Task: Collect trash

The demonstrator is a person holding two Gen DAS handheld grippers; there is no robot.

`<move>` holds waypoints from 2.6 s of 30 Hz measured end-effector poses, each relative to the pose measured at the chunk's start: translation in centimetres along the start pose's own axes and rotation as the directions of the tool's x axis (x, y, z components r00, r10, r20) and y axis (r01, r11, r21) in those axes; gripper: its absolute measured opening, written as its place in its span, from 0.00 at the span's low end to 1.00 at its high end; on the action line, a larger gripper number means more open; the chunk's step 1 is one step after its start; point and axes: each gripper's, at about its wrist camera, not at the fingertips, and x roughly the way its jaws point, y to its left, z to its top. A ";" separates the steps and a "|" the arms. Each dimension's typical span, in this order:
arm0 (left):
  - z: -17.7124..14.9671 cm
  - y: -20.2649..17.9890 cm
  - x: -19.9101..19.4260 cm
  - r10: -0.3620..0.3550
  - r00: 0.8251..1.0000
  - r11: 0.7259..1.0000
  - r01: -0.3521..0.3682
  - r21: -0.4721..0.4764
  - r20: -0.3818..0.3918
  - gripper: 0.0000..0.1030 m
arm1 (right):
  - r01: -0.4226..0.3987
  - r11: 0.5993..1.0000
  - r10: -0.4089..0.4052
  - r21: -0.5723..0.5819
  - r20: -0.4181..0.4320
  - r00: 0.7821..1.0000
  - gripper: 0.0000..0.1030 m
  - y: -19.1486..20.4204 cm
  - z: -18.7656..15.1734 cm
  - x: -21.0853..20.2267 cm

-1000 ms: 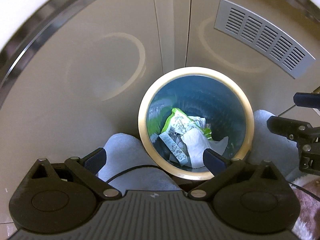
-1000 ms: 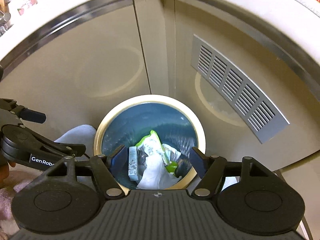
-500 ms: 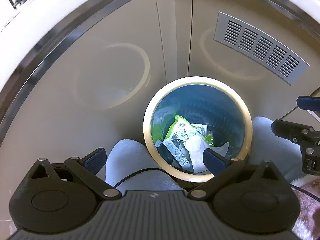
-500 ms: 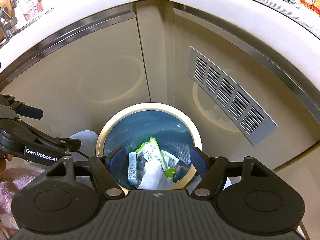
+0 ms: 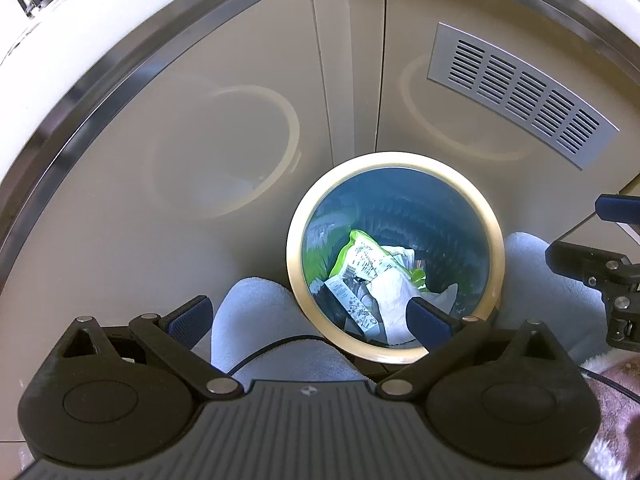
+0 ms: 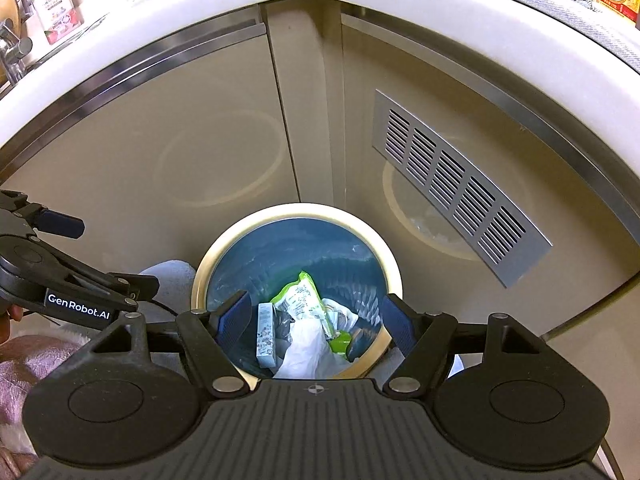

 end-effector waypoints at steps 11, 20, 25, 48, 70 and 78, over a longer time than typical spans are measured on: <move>0.5 0.9 -1.2 0.011 0.999 1.000 -0.011 -0.008 0.040 1.00 | -0.034 0.999 0.033 0.018 0.066 0.997 0.73 -0.8 0.4 -1.6; 1.1 0.9 -2.1 -0.003 0.998 1.000 0.004 -0.007 0.061 1.00 | -0.064 0.998 0.062 0.021 0.077 0.995 0.74 -1.0 1.1 -2.3; 1.4 1.1 -3.3 -0.021 0.996 1.000 0.023 -0.018 0.086 1.00 | -0.086 0.995 0.081 0.048 0.099 0.992 0.76 -1.6 2.0 -2.8; 3.0 1.3 -4.4 -0.038 0.995 0.998 0.044 -0.055 0.096 1.00 | -0.094 0.975 -0.019 0.202 0.497 0.868 0.87 -8.6 14.5 -8.0; 4.0 2.4 -4.7 -0.042 0.996 0.994 0.050 -0.098 0.083 1.00 | 0.075 0.900 -0.239 0.429 0.344 0.908 0.89 -14.4 27.3 3.5; 4.3 2.4 -4.5 -0.044 0.997 0.994 0.050 -0.098 0.068 1.00 | 0.134 0.920 -0.265 0.369 0.332 0.905 0.96 -13.1 27.4 5.1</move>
